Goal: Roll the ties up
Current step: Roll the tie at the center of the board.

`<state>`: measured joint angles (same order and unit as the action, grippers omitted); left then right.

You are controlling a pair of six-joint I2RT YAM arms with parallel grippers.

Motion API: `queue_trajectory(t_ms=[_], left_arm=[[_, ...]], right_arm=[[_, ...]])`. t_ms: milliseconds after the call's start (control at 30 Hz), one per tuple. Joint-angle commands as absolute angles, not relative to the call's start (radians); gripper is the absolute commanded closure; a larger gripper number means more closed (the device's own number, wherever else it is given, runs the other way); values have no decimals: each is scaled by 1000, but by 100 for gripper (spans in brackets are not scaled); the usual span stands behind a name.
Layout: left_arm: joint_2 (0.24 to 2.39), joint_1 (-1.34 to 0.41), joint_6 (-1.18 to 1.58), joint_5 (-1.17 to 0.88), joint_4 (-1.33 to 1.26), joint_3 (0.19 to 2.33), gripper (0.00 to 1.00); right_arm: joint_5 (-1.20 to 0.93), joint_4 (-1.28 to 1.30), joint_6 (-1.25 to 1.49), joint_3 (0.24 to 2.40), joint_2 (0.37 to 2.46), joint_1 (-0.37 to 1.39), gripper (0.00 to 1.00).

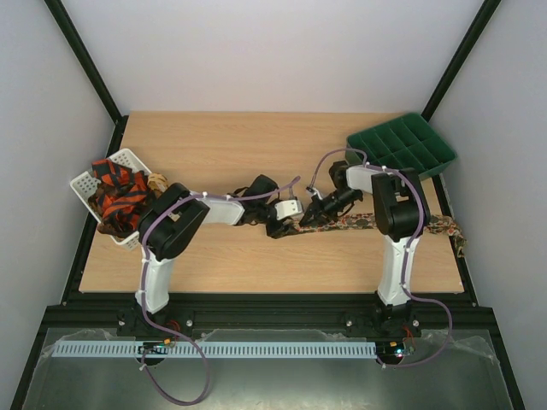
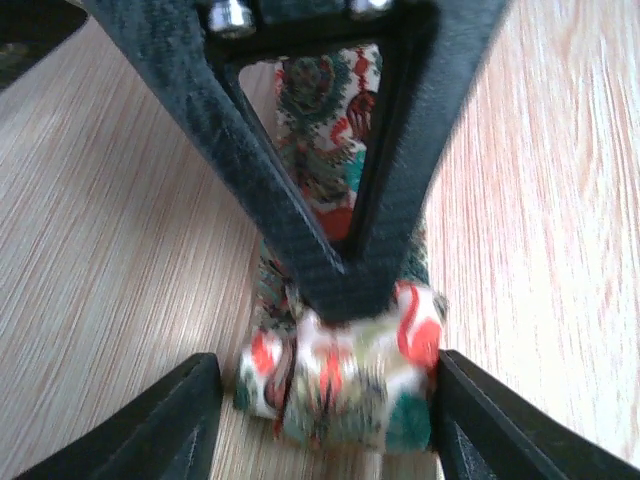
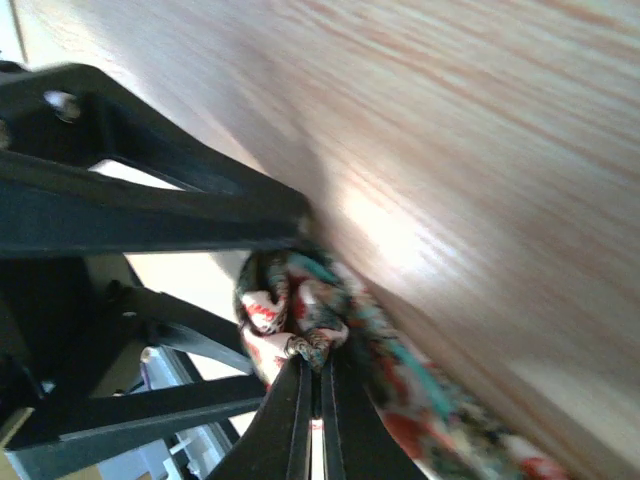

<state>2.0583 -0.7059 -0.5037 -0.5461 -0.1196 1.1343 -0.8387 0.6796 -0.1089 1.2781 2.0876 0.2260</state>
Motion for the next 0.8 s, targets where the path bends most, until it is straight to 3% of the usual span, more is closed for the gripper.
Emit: queue_trajectory(t_ms=[0,200,400,500,667,767], left_arm=[[2040,-680,-486,-569,-109,1022,35],[2045,-728,-436,-558,-262,1014,22],[2123,-755,-415,-516,-297,1058,22],[2141,-755,-465,-526,-232,1073,30],[2098,-728,-513,-548,-150,1018,53],[2076,-707,-572,-562,-92,989,60]], right_arm=[[-753,706,-136,1266,2141,217,99],[-769,672,-106,1241,2127,218,99],[-820,667,-77,1250,2096,220,99],[-854,671,-62,1262,2079,230,99],[-880,687,-35,1303,2067,251,99],[-893,708,-28,1329,2068,257,99]])
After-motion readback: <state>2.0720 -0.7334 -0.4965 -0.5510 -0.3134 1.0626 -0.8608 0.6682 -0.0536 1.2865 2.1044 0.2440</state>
